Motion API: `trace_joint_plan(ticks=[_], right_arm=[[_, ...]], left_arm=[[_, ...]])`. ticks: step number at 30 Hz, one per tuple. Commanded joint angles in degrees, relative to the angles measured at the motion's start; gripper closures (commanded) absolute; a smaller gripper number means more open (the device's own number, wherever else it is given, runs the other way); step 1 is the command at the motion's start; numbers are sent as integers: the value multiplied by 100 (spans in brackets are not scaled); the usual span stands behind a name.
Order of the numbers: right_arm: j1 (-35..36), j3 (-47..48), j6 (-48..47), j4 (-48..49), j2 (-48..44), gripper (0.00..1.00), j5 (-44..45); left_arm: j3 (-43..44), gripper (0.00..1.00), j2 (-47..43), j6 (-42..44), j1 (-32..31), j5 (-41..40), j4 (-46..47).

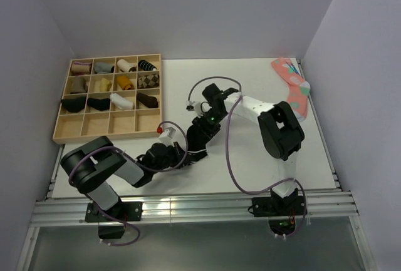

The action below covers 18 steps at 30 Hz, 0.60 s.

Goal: Roll the socks
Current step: Roll the sock at the center of the board.

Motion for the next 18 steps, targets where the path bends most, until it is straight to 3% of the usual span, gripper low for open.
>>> trace_joint_plan(ticks=[1,7,12,18], right_arm=[[-172,-260,-27,678,-710,55,197],[-172,-1095,-695,1223,-1466,55,110],[-129,-1579,-1196,1522,-1915,60,-84],[152,-2518,-1574,2242,-2732,60,-321]], left_arm=[[-47,100,-190,-577,229,436,-828],[551,100,-446,-780,396,603,-2516],[560,100,-270,-1149,827,1350,-2526],[428,100,-121,-1500,1082,1798,-2386]])
